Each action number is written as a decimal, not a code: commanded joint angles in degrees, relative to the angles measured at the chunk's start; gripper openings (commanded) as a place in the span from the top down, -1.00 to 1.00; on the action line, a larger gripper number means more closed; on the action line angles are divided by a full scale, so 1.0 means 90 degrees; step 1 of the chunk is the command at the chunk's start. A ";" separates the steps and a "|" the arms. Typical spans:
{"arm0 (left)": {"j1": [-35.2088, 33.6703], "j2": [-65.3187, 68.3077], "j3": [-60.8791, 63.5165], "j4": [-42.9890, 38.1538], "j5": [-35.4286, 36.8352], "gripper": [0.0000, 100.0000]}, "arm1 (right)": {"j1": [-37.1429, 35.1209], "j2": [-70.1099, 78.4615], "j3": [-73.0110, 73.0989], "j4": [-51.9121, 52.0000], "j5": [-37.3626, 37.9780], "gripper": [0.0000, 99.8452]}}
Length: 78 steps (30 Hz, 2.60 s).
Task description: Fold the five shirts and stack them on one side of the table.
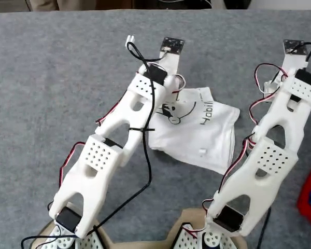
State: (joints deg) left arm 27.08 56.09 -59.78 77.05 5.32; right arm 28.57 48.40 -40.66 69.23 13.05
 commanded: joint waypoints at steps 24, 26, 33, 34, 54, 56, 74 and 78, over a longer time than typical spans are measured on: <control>-0.0518 0.0571 -0.1338 0.0557 0.0772 0.64 | 0.0034 -0.0015 -0.0337 0.0039 -0.0049 0.56; -0.0547 0.0718 -0.1309 0.0576 0.0772 0.64 | 0.0024 -0.0015 -0.0337 0.0039 -0.0049 0.56; -0.0557 0.1109 -0.1338 0.0557 0.0772 0.65 | 0.0024 -0.0015 -0.0337 0.0039 -0.0049 0.56; -0.0547 0.1109 -0.1338 0.0557 0.0772 0.69 | 0.0024 -0.0015 -0.0337 0.0039 -0.0049 0.56; -0.1133 0.1109 -0.1954 0.0078 0.1641 0.96 | 0.0015 -0.0015 -0.0327 0.0039 -0.0039 0.56; -0.1328 0.1109 -0.2188 0.0059 0.1983 0.96 | -0.0034 -0.0015 -0.0327 0.0039 -0.0029 0.56; -0.1827 0.1099 -0.2569 0.1074 0.2393 0.54 | -0.0816 -0.0005 -0.0317 0.0430 0.0283 0.56; -0.1788 0.1099 -0.3448 0.1416 0.2393 0.55 | -0.0972 -0.0005 -0.0093 0.0391 0.0283 0.56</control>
State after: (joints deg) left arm 10.64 67.08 -83.78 88.22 26.42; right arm 21.10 48.57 -40.66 72.84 15.08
